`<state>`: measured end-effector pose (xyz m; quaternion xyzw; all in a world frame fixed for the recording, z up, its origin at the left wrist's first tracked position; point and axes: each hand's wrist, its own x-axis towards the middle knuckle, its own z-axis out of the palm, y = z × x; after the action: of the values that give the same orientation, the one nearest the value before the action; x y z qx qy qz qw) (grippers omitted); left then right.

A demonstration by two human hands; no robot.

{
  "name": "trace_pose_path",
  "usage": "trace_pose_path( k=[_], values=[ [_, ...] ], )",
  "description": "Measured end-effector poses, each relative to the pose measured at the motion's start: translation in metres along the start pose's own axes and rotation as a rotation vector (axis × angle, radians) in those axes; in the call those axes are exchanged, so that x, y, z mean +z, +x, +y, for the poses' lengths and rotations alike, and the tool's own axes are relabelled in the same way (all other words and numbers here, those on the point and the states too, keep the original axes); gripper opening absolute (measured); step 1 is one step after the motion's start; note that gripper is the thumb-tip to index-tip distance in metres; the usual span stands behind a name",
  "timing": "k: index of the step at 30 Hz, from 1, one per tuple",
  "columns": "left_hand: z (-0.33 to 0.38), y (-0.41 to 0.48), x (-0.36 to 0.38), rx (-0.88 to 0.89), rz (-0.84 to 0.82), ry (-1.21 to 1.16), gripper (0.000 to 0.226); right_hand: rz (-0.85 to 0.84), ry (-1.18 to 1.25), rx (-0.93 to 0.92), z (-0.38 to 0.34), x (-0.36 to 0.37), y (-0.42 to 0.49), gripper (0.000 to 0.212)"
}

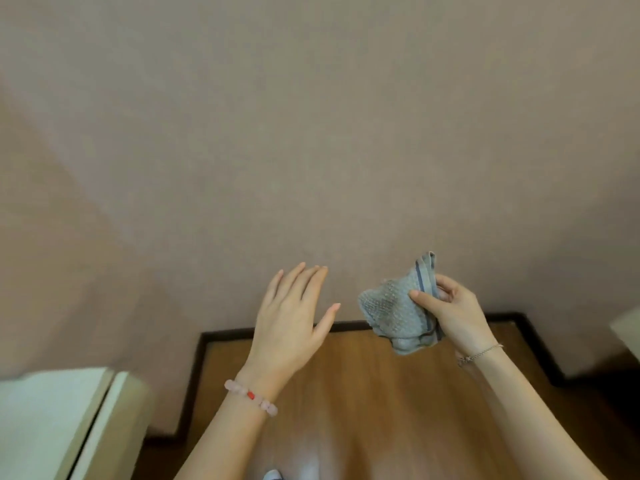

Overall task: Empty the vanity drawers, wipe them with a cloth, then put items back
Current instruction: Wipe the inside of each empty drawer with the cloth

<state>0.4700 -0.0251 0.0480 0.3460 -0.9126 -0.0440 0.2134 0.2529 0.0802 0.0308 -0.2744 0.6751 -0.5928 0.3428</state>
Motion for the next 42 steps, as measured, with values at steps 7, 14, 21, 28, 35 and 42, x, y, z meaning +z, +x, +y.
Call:
trace_pose_path(
  k=[7, 14, 21, 28, 35, 42],
  values=[
    [0.108, 0.07, 0.06, 0.337, -0.084, -0.111, 0.054, 0.368, -0.035, 0.03, 0.012, -0.129, -0.031, 0.019],
    [0.2, 0.143, 0.122, 0.626, -0.175, -0.236, 0.054, 0.679, 0.002, 0.092, 0.026, -0.218, -0.037, 0.022],
    [0.283, 0.226, 0.175, 0.86, -0.257, -0.334, 0.054, 0.983, 0.118, 0.128, 0.034, -0.283, -0.017, 0.019],
    [0.357, 0.275, 0.221, 1.075, -0.331, -0.381, 0.054, 1.223, 0.161, 0.153, 0.044, -0.331, -0.013, 0.018],
    [0.444, 0.295, 0.277, 1.184, -0.412, -0.387, 0.054, 1.324, 0.162, 0.181, 0.059, -0.407, -0.01, 0.019],
    [0.547, 0.302, 0.344, 1.211, -0.523, -0.329, 0.055, 1.394, 0.164, 0.227, 0.083, -0.515, -0.007, 0.018]
  ],
)
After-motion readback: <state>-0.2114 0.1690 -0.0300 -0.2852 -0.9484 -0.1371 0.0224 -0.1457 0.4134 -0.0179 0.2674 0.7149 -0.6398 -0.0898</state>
